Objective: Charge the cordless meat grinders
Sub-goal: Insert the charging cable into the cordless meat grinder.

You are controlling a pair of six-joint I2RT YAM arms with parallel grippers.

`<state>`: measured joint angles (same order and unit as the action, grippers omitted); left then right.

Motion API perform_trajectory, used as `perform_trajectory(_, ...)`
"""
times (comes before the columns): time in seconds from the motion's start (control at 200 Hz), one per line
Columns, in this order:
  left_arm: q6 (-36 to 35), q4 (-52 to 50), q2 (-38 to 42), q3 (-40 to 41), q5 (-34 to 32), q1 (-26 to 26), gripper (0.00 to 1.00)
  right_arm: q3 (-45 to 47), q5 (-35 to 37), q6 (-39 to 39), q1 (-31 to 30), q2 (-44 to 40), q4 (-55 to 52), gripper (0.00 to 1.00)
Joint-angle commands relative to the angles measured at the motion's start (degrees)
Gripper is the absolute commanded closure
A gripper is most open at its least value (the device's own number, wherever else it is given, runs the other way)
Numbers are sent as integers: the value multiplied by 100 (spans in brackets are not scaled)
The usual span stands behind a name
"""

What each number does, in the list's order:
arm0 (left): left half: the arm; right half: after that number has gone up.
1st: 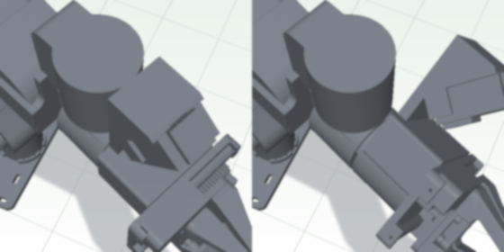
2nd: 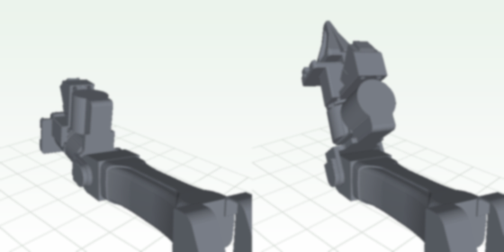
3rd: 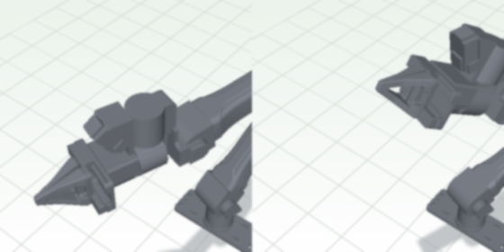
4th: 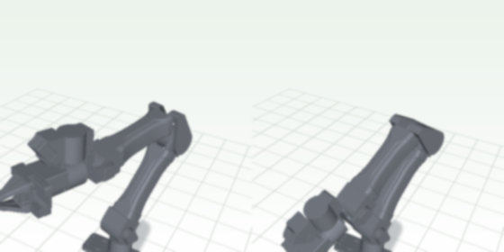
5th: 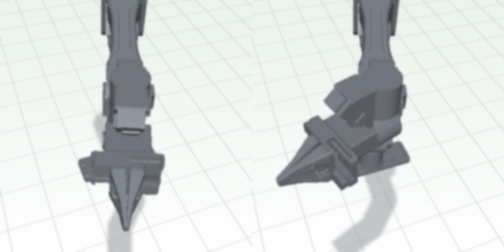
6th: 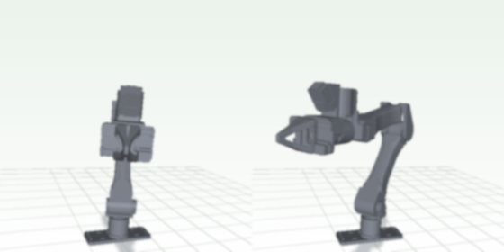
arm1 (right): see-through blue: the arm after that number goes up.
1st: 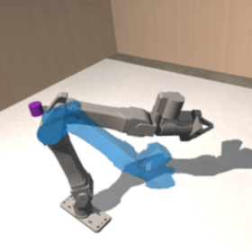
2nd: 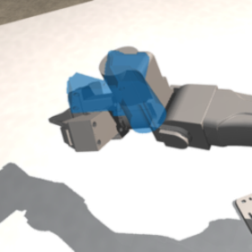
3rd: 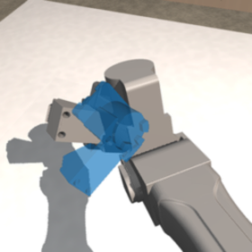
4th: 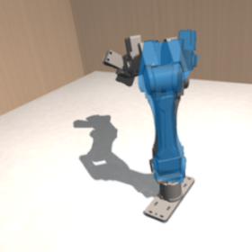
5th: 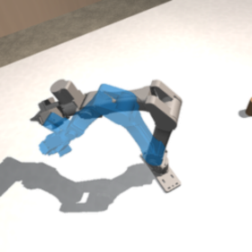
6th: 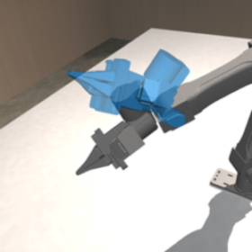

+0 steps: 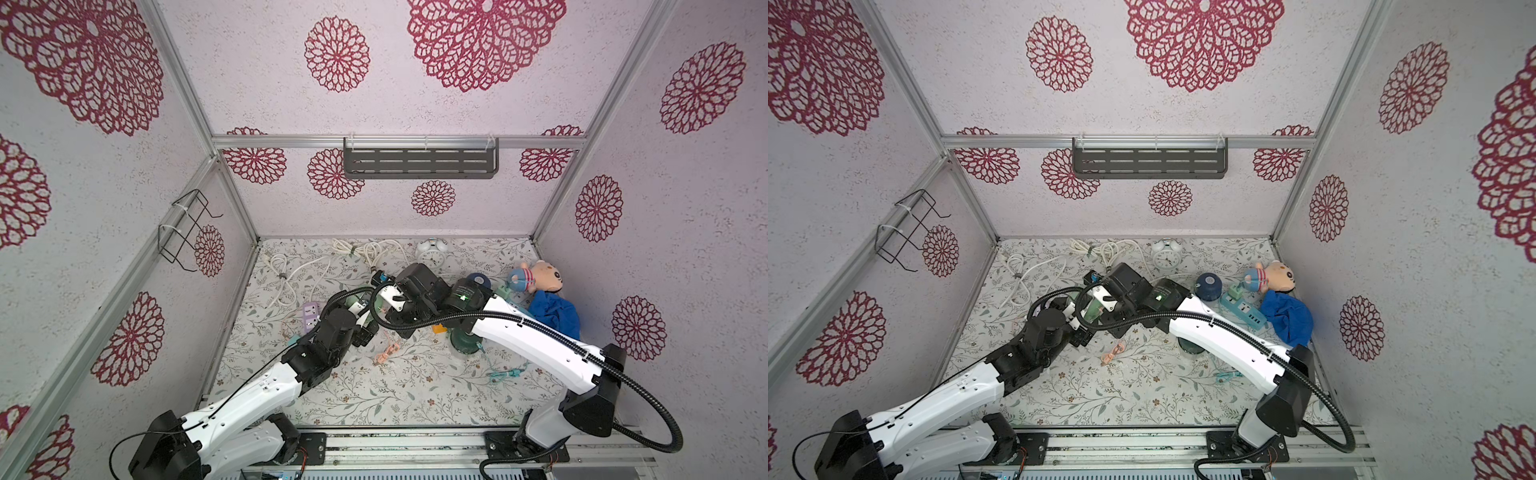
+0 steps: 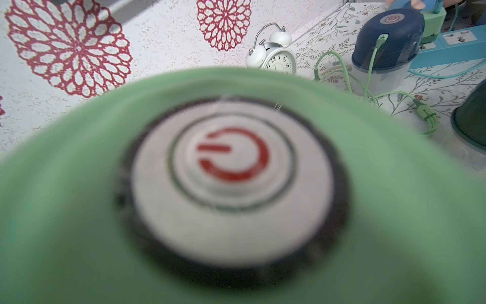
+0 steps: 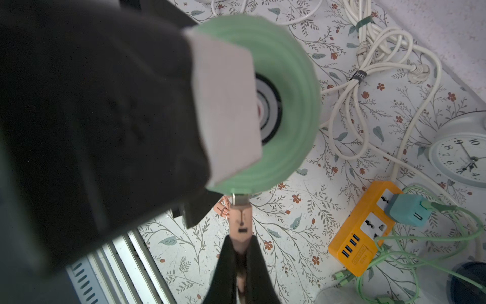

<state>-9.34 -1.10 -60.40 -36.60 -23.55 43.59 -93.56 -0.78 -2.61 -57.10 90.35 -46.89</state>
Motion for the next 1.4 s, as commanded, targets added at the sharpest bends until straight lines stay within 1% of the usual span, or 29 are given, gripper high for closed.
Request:
perform_trajectory(0.0,-257,92,-46,-181,316,315,61,-431,-217,-165,-3,56,866,100)
perform_trajectory(0.17,-253,99,1,-139,325,422,62,-539,-258,-124,-7,171,877,100)
perform_trajectory(0.385,-172,-67,201,-40,510,456,63,-610,-157,105,39,159,745,100)
perform_trajectory(0.535,-129,-134,244,-63,549,522,63,-620,-636,-1,41,219,876,100)
perform_trajectory(0.576,-146,-155,211,-80,551,551,64,-628,-660,-11,41,236,892,100)
perform_trajectory(0.871,-261,-311,66,-23,276,880,65,-951,-312,256,84,237,570,100)
perform_trajectory(1.026,-266,-311,71,-20,134,1018,66,-949,-332,255,103,262,557,100)
perform_trajectory(1.226,-332,-331,-109,-156,79,1164,66,-1011,-694,68,103,358,804,100)
perform_trajectory(1.396,-338,-294,-185,-138,12,1319,66,-1086,-427,255,133,396,718,100)
